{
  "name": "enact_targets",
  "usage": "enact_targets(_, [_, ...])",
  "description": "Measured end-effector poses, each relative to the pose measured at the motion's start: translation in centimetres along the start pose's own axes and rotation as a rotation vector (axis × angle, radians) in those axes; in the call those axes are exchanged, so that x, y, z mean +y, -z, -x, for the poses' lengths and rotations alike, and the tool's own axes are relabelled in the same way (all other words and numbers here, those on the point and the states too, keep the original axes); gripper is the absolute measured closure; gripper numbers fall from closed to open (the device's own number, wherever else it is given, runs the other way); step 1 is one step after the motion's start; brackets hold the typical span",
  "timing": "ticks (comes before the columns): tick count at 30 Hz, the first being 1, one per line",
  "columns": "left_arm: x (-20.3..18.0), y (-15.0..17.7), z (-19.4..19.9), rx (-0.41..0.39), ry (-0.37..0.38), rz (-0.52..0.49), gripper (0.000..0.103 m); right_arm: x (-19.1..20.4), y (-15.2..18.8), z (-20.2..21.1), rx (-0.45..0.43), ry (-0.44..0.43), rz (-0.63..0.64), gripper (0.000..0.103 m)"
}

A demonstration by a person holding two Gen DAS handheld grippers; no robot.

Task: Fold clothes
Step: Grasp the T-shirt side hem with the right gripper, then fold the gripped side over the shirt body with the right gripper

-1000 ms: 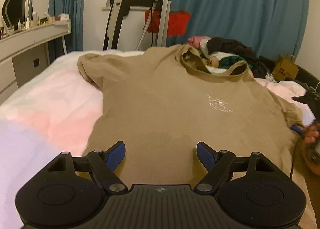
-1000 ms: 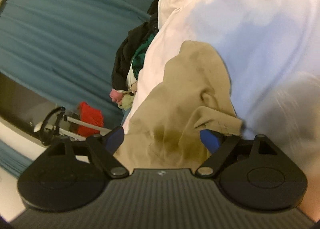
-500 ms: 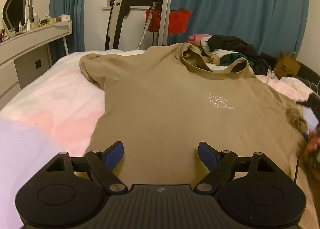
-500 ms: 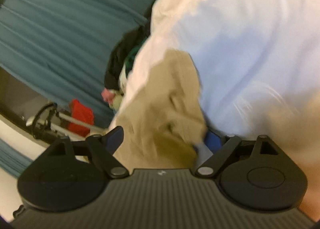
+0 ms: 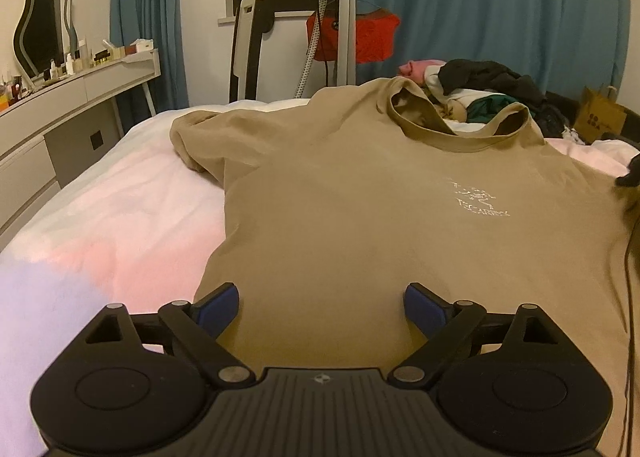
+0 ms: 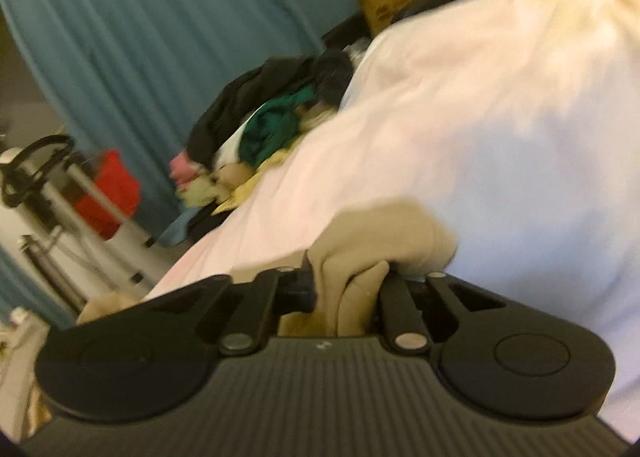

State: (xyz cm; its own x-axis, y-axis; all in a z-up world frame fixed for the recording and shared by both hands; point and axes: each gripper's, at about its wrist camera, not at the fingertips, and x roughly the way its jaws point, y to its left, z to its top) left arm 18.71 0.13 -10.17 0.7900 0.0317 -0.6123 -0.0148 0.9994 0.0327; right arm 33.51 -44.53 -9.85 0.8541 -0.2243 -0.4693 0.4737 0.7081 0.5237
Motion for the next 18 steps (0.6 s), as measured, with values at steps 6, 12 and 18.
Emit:
enact_targets(6, [1.0,-0.4,0.9,0.006,-0.002,-0.019,0.011,4.6,-2.8,5.0,-0.120,0.026,0.272,0.091])
enact_targets(12, [2.8,-1.0,3.4,-0.021,0.000,-0.001,0.011,15.1,0.2,9.4,-0.249,0.039,0.595,0.091])
enact_targets(18, [5.4,-1.5,4.8,-0.029,-0.024,0.078,0.009,24.2,9.4,9.6,-0.254,0.008,0.901,0.091])
